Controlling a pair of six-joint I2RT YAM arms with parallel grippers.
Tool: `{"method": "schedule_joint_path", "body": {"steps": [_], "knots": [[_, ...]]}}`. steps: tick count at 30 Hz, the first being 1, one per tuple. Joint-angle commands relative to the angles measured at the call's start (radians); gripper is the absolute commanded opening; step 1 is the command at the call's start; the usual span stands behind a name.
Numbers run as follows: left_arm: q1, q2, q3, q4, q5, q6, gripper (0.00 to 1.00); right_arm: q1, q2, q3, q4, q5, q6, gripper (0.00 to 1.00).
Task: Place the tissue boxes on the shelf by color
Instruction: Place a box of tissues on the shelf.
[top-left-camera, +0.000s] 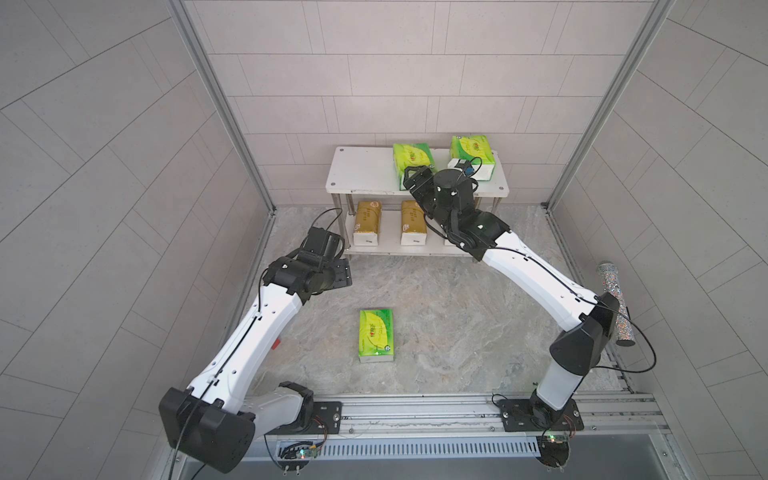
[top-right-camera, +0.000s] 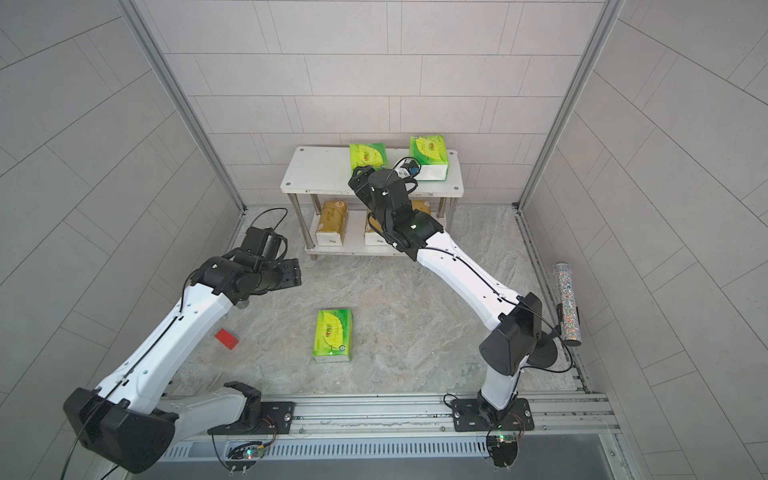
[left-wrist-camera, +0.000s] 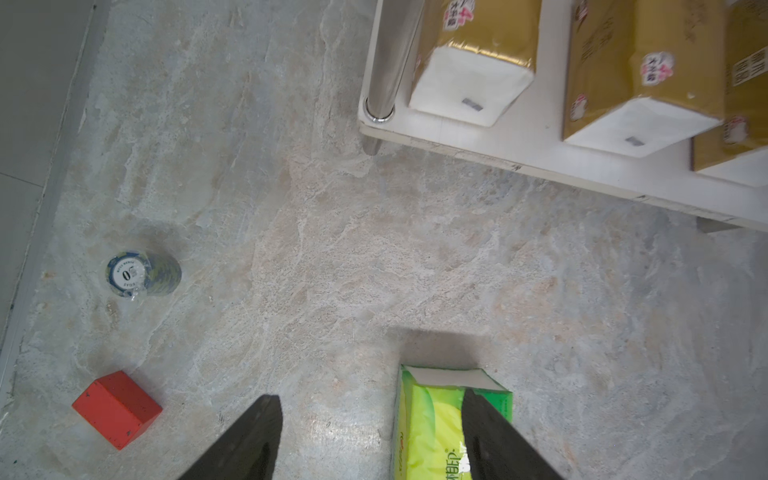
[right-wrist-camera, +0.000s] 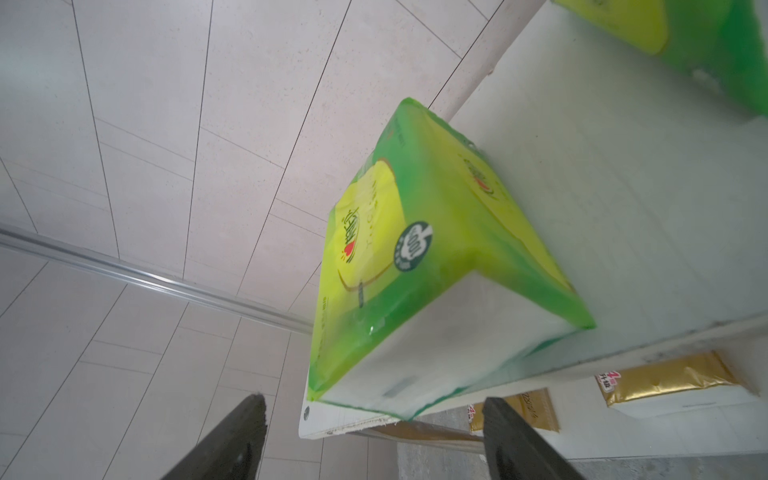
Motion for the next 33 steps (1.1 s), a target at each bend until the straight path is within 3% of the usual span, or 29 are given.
{"method": "schedule_joint_path", "body": {"steps": [1, 5, 11, 14, 17, 21, 33], "knots": [[0.000, 0.006, 0.069, -0.016, 0.009, 0.018, 0.76, -0.015, -0.088, 0.005, -0.114, -0.069, -0.134, 0.85], [-0.015, 0.018, 0.144, -0.028, 0.007, 0.036, 0.76, -0.060, -0.146, 0.005, -0.232, -0.126, -0.298, 0.85], [-0.053, 0.086, 0.293, -0.055, -0.002, 0.078, 0.76, -0.168, -0.101, 0.173, -0.473, -0.247, -0.628, 0.85], [-0.072, 0.116, 0.329, -0.062, -0.015, 0.090, 0.76, -0.228, -0.010, 0.334, -0.605, -0.396, -0.740, 0.85], [-0.084, 0.135, 0.346, -0.065, -0.020, 0.097, 0.76, -0.264, 0.134, 0.600, -0.810, -0.495, -0.816, 0.84], [-0.089, 0.146, 0.349, -0.069, -0.031, 0.103, 0.76, -0.270, 0.265, 0.880, -0.954, -0.551, -0.847, 0.83], [-0.088, 0.147, 0.322, -0.070, -0.043, 0.098, 0.76, -0.256, 0.256, 0.748, -0.778, -0.544, -0.772, 0.81]]}}
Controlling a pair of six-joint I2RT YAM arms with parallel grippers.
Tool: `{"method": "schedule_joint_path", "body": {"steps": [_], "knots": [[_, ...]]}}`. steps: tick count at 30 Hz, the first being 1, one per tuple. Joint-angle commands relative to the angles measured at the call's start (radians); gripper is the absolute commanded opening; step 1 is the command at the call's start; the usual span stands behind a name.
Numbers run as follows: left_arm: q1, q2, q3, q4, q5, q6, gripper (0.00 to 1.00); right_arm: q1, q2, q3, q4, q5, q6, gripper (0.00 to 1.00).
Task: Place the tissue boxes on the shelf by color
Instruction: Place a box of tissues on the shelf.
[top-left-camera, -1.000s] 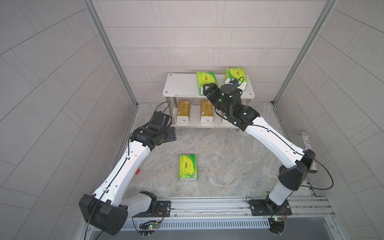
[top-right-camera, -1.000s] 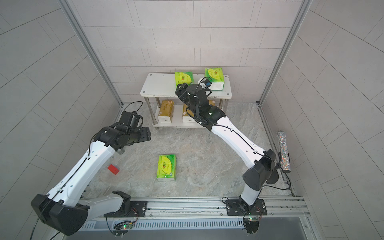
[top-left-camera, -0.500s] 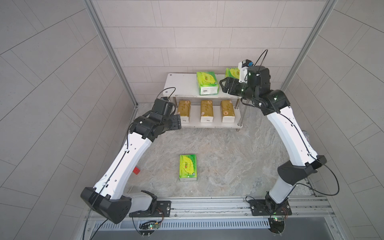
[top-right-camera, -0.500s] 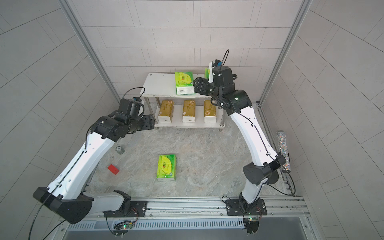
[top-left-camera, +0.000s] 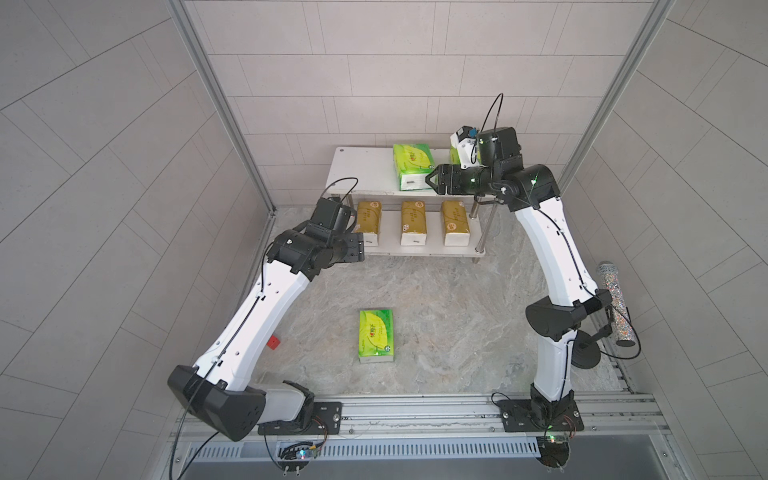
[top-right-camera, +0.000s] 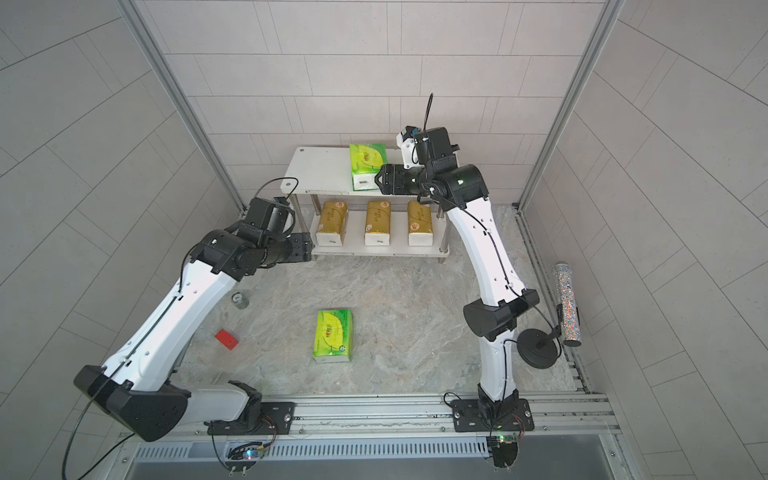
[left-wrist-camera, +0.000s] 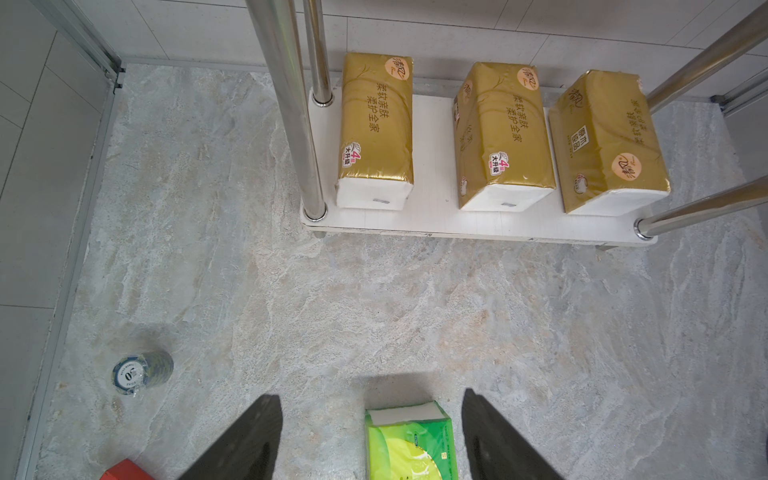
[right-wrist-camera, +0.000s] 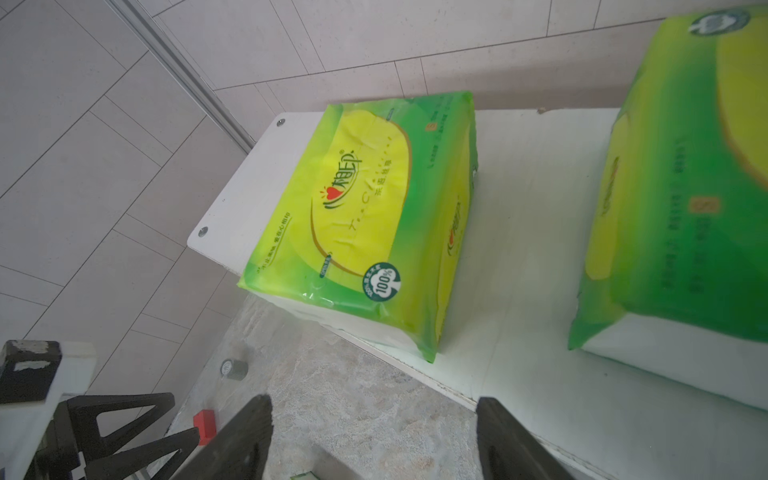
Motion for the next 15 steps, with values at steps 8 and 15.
{"method": "schedule_joint_path", "body": {"steps": [8, 15], "knots": [[-0.004, -0.010, -0.025, -0.003, -0.016, 0.004, 0.76, 0.013, -0.122, -0.308, 0.433, 0.012, 0.184, 0.79], [-0.004, -0.025, -0.046, -0.002, -0.027, 0.004, 0.76, 0.013, -0.151, -0.371, 0.537, 0.038, 0.235, 0.79]]}}
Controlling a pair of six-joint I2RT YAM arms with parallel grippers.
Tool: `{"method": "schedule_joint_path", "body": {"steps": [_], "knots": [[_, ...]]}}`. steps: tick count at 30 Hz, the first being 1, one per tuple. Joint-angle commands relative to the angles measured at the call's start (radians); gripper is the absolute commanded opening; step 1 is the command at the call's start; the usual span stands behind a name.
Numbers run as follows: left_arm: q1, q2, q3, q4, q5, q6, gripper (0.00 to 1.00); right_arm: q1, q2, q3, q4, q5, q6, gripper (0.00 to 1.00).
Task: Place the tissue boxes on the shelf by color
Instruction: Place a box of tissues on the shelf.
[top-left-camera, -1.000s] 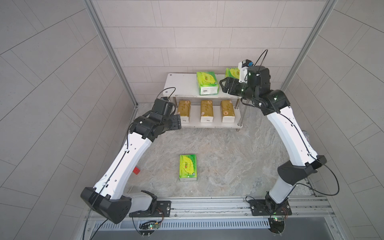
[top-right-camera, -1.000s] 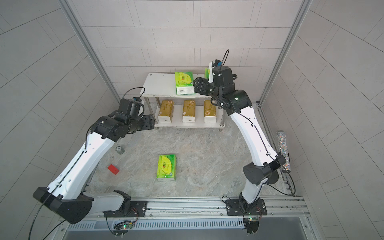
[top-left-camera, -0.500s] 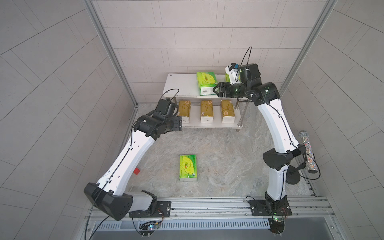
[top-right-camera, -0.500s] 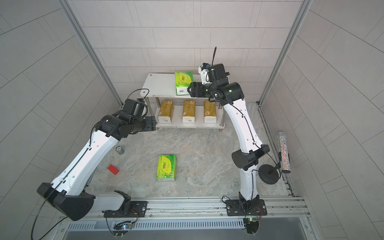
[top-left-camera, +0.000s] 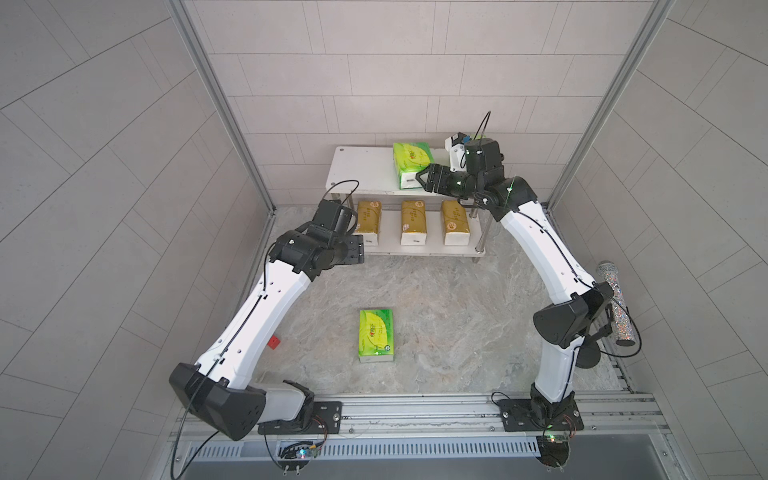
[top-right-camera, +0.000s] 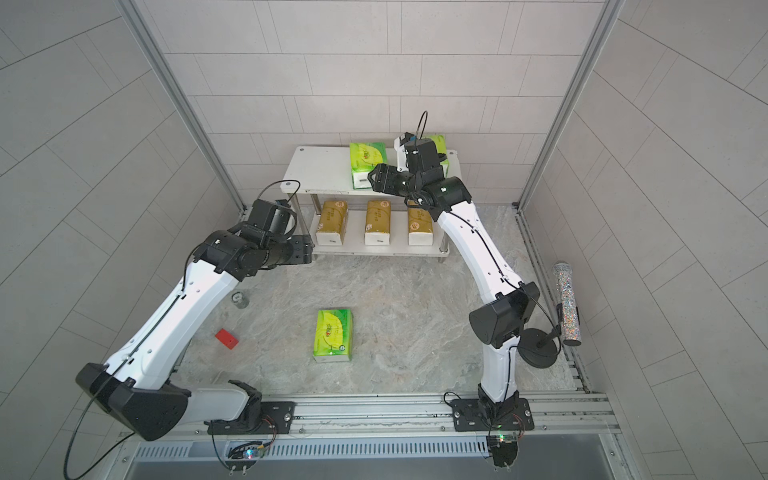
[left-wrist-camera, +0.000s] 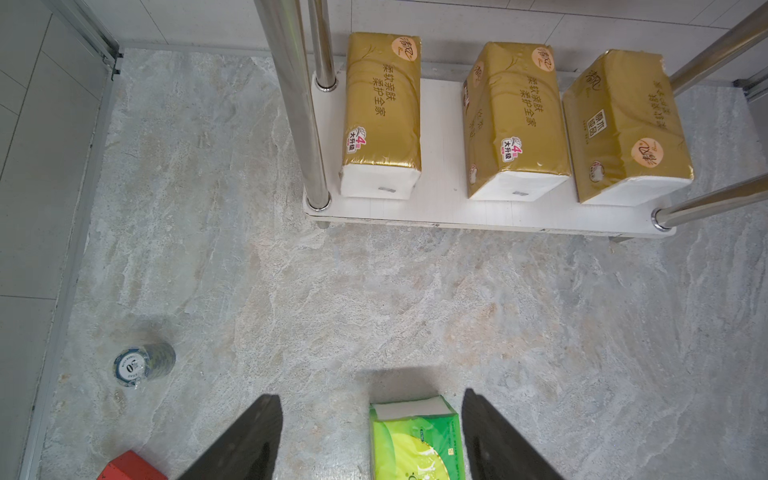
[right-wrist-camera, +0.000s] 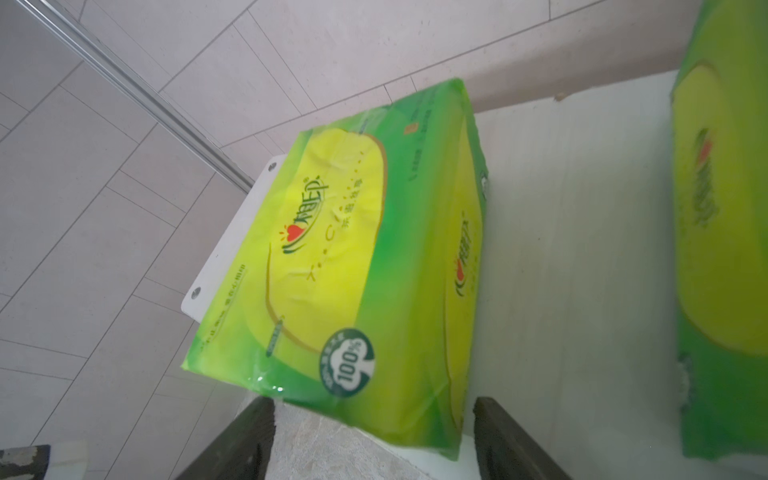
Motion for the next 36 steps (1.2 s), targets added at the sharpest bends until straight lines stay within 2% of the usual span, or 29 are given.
{"method": "schedule_joint_path", "body": {"steps": [1, 7, 14, 29, 36], "knots": [[-0.004, -0.024, -0.017, -0.002, -0.024, 0.007, 0.76, 0.002, -0.076, -0.018, 0.132, 0.015, 0.048, 0.79], [-0.004, -0.023, -0.019, -0.002, -0.024, 0.008, 0.76, 0.002, -0.107, -0.031, 0.175, 0.029, 0.070, 0.80], [-0.004, -0.012, -0.010, -0.002, -0.019, 0.010, 0.76, -0.010, -0.036, 0.039, 0.097, 0.052, 0.079, 0.78], [-0.004, -0.014, -0.020, -0.002, -0.023, 0.010, 0.76, -0.007, 0.031, 0.064, 0.094, 0.090, 0.083, 0.68], [-0.004, -0.017, -0.026, 0.000, -0.027, 0.008, 0.76, 0.011, 0.035, 0.041, 0.119, 0.131, 0.118, 0.60]]}}
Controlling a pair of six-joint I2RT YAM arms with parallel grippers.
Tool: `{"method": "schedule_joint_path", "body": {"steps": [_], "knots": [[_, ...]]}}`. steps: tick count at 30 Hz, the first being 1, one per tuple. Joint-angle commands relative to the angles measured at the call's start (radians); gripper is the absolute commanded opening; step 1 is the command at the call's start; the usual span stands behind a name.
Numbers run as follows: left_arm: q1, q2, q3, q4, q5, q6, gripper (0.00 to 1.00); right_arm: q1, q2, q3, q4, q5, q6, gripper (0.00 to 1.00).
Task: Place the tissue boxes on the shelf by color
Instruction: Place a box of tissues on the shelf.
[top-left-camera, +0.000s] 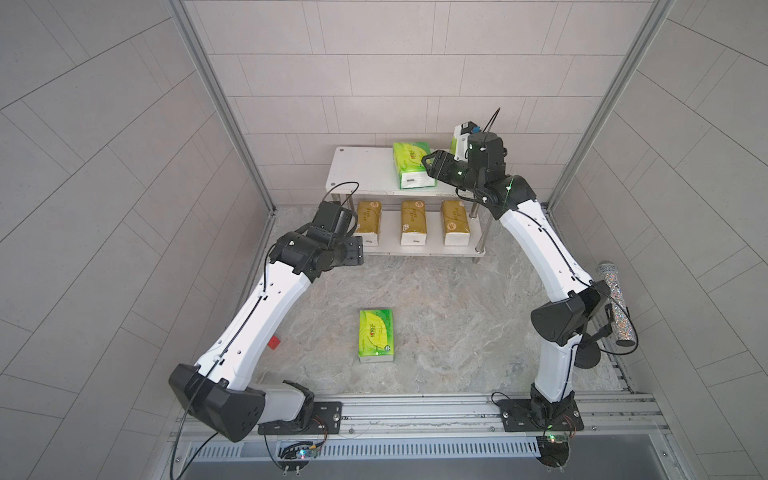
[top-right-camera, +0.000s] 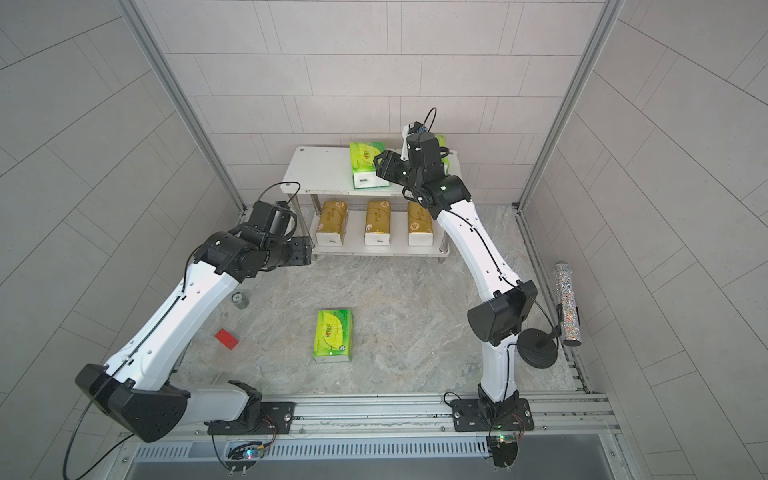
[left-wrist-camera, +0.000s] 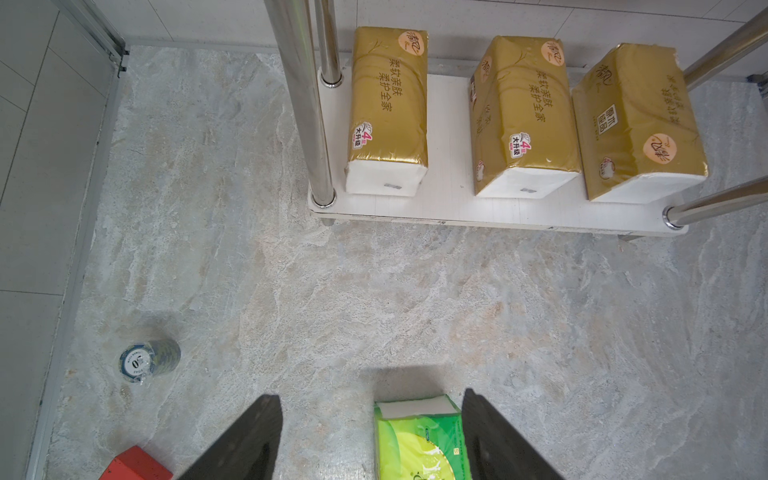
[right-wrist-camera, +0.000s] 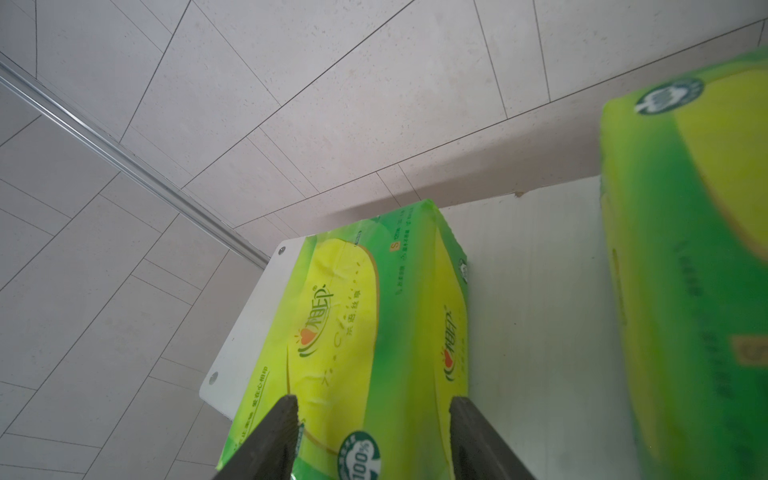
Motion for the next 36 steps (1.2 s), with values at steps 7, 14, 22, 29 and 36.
{"method": "schedule_joint_path", "body": {"steps": [7, 14, 22, 29, 36], "knots": [[-0.004, -0.025, -0.028, 0.000, -0.024, 0.008, 0.76, 0.035, 0.010, -0.017, 0.016, 0.041, 0.038, 0.56], [-0.004, -0.035, -0.038, -0.001, -0.027, 0.006, 0.76, 0.041, 0.001, -0.028, -0.041, 0.112, 0.040, 0.50], [-0.004, -0.038, -0.039, 0.000, -0.027, 0.004, 0.76, 0.056, 0.001, -0.032, -0.072, 0.204, 0.061, 0.44], [-0.004, -0.047, -0.052, 0.000, -0.027, 0.007, 0.76, 0.067, 0.004, -0.033, -0.069, 0.305, 0.102, 0.39], [-0.005, -0.052, -0.058, 0.002, -0.028, 0.007, 0.76, 0.082, 0.014, -0.017, -0.057, 0.397, 0.114, 0.38]]}}
